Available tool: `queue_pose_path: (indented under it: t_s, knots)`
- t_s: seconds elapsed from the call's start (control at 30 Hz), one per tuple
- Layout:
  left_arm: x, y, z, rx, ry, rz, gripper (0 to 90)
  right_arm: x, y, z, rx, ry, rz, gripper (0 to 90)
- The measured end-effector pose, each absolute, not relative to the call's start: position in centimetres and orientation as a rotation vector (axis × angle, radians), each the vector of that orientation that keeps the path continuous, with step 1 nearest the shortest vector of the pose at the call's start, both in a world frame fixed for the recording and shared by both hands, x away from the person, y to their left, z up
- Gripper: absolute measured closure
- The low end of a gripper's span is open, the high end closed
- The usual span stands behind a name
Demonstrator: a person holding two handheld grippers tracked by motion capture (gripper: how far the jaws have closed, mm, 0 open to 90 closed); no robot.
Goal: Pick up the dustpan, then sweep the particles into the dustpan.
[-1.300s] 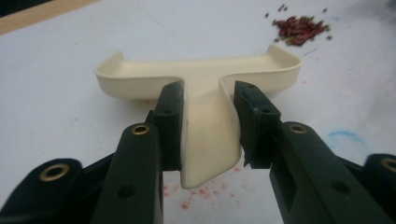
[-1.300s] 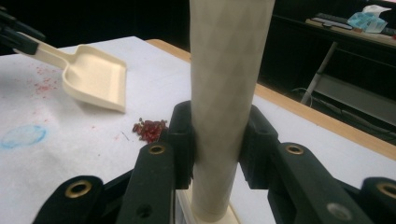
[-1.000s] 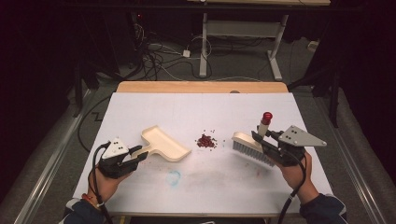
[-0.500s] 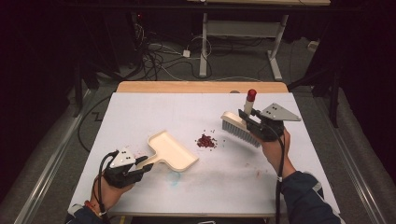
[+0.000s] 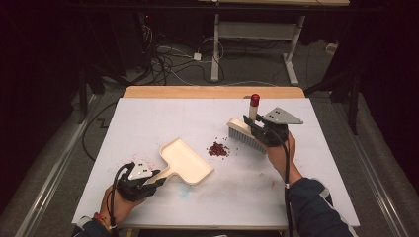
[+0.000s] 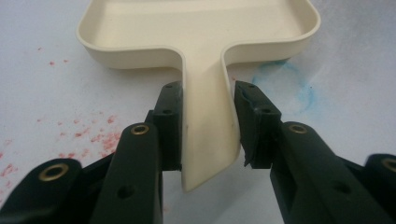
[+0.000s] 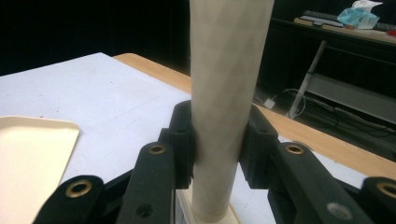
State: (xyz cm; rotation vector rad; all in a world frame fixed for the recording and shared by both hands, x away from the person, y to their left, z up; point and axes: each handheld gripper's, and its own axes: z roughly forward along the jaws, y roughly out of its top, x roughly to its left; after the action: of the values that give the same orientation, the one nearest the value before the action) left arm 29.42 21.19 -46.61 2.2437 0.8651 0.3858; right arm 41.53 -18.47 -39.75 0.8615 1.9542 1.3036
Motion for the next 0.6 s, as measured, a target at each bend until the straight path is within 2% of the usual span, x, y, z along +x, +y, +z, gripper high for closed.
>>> queue_pose_path:
  t_s: [0.6]
  knots:
    - [29.8,20.4,-46.9,2.248,0.852,0.36,63.1,44.1,-15.5,-41.1,0.904,1.866,1.241,70.4]
